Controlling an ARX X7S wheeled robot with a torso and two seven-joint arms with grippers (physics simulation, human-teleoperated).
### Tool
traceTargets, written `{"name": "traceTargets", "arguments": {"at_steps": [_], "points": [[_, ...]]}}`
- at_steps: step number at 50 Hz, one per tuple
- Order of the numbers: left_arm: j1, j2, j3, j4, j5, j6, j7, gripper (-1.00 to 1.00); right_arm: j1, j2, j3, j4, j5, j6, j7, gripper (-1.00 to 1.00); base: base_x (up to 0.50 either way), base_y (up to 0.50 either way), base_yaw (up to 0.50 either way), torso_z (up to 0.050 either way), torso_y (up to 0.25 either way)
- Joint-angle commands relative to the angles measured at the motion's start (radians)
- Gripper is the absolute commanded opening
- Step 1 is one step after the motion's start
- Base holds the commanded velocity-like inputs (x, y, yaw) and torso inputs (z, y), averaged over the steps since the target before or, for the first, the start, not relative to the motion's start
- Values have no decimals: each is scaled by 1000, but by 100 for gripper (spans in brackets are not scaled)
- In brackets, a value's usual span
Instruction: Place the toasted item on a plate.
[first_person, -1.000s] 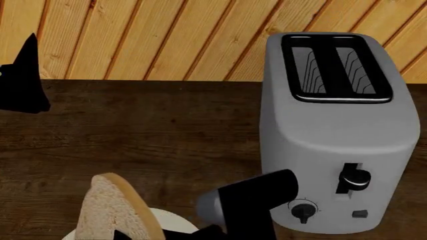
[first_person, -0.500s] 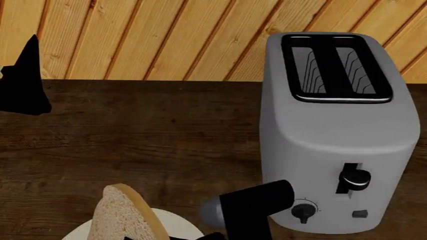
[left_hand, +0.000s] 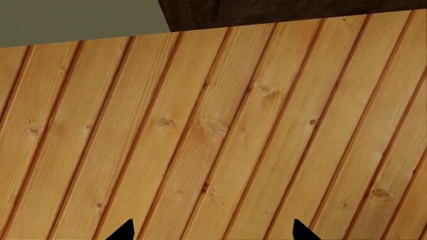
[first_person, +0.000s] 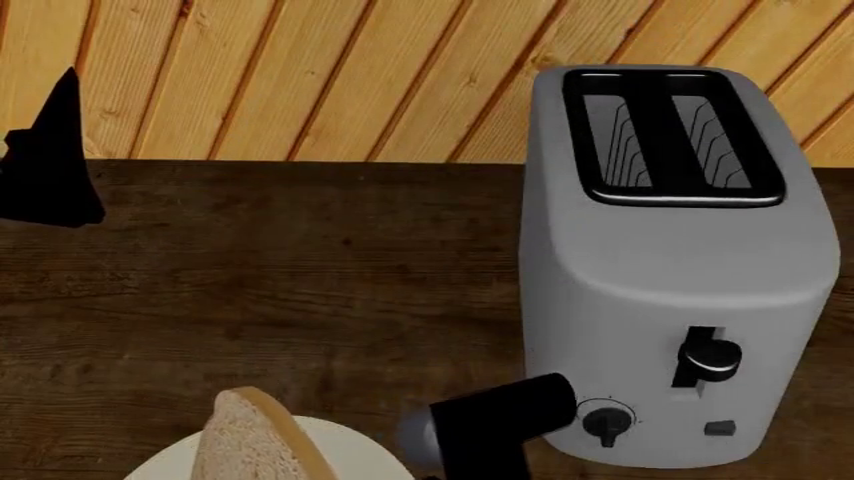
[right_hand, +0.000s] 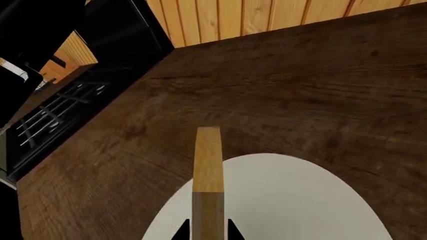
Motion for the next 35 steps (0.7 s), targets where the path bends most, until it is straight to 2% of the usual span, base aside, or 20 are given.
{"name": "traceTargets", "arguments": {"at_steps": [1,35], "points": [[-2,-1,5,0,-1,0,-3,100,-36,0,-14,-4,-48,7,-45,-100,0,0,0,0,0],[11,-7,4,4,-9,7,-9,100,-63,11,-62,1,-141,-14,-119,-100,0,0,0,0,0]]}}
